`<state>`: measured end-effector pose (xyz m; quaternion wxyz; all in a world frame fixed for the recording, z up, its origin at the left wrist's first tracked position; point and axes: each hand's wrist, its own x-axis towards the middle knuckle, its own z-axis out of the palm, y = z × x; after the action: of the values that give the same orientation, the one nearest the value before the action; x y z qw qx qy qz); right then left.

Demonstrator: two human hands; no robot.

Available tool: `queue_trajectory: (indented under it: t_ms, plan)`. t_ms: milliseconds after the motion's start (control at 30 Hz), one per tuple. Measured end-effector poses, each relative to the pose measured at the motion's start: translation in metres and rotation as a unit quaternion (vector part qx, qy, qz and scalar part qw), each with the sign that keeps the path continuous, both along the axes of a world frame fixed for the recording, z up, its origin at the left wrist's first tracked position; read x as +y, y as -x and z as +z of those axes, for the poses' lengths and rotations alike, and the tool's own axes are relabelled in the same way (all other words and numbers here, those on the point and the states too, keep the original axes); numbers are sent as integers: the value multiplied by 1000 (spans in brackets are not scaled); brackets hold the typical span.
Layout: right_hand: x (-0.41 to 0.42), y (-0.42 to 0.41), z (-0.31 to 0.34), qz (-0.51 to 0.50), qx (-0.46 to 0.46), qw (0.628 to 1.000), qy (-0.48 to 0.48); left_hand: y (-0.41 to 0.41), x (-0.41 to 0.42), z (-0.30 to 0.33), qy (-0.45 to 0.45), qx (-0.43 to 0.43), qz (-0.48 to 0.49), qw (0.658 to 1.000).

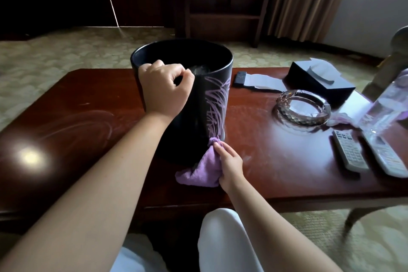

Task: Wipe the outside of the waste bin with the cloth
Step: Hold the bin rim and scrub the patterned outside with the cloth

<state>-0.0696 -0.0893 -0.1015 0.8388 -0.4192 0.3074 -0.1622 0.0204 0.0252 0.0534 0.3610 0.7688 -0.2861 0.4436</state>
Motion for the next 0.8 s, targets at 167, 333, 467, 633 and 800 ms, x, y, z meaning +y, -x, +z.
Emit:
queue_trajectory:
  t_ms: [167, 333, 467, 633, 800]
  plan:
    - [2, -10, 2, -56, 2, 995, -83, 1, 0, 1, -4, -2, 1, 1000]
    - [9, 3, 13, 35, -65, 997, -27, 0, -2, -2, -1, -10, 6, 1000]
    - [14, -3, 14, -36, -21, 998, -42, 0, 0, -1, -4, 0, 6, 1000]
    - [8, -8, 11, -84, 20, 996, -24, 1, -1, 0, -4, 3, 5, 1000]
    - [1, -12, 14, -74, 28, 997, -19, -1, -2, -4, 0, -6, 8, 1000]
